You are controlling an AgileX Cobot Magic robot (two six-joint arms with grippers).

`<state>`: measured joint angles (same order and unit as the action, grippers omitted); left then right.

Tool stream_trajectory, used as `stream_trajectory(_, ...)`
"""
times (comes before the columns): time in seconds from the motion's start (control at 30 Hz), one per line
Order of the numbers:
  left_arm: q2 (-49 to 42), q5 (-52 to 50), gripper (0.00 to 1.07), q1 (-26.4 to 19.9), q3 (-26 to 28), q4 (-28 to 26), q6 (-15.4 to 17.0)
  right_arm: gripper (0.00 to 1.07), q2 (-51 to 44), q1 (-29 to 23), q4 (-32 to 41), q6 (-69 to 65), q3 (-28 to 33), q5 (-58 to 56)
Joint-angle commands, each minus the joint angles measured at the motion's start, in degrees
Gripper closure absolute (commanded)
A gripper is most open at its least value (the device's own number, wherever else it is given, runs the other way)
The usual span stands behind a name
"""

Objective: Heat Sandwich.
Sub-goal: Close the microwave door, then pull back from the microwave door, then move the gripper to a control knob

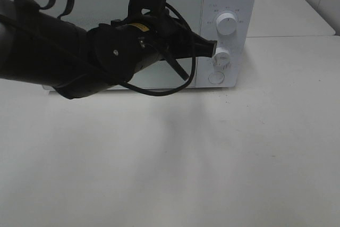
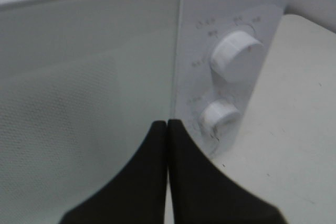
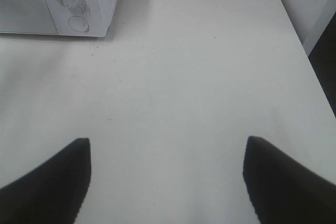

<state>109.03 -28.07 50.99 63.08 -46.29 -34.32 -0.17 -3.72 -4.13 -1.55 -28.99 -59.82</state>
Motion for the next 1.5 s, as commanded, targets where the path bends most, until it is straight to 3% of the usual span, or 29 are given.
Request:
stream_trajectory(0.03,-1.5,7.2,1.06,-0.2,-0.2,1.1,-0.1,0.31,-1.6,0.4,0.1,0.3,0.1,0.5)
stream_trajectory(0.3,-3.5,22.7,1.06,-2.9,-0.2,4.1,0.0,0.31,-1.6,0.4,0.1,0.3,0.1,0.5)
stream_trajectory(0.5,-6.1,37.3,1.01,-7.7,-0.2,4.5,0.2,0.31,-1.6,0.4,0.1,0.3,0.1,0.5)
stream_trajectory(0.57,-7.7,44.1,0.83,-10.3,-0.2,4.7,0.2,0.31,-1.6,0.4,0.1,0.3,0.1,0.5)
stream_trajectory(0.6,-7.7,44.1,0.83,-10.3,-0.2,4.7,0.2,0.31,-1.6,0.4,0.1,0.3,0.1,0.5)
stream_trajectory(0.63,-8.2,46.2,0.75,-11.2,-0.2,4.7,0.2,0.31,-1.6,0.4,0.1,0.3,0.1,0.5)
stream_trajectory(0.67,-9.3,50.3,0.52,-12.8,-0.2,4.7,0.6,0.31,-1.6,0.4,0.1,0.3,0.1,0.5)
stream_trajectory(0.7,-9.7,52.5,0.38,-13.6,-0.2,4.7,1.4,0.31,-1.6,0.4,0.1,0.3,0.1,0.5)
stream_trajectory(0.73,-9.7,52.5,0.38,-13.6,-0.2,4.7,1.4,0.31,-1.6,0.4,0.1,0.3,0.1,0.5)
stream_trajectory(0.83,-11.4,59.1,0.01,-16.6,-0.2,5.9,5.0,0.31,-1.6,0.4,0.1,0.3,0.1,0.5)
stream_trajectory(1.1,-14.6,69.9,0.03,-21.5,-0.2,10.1,5.3,0.31,-1.6,0.4,0.1,0.3,0.1,0.5)
stream_trajectory(1.27,-16.5,77.8,0.03,-25.7,-0.2,14.8,8.0,0.31,-1.6,0.4,0.1,0.3,0.1,0.5)
stream_trajectory(1.5,-22.0,76.4,0.03,-30.7,-4.0,17.7,11.9,0.31,-1.6,0.4,0.1,0.3,0.1,0.5)
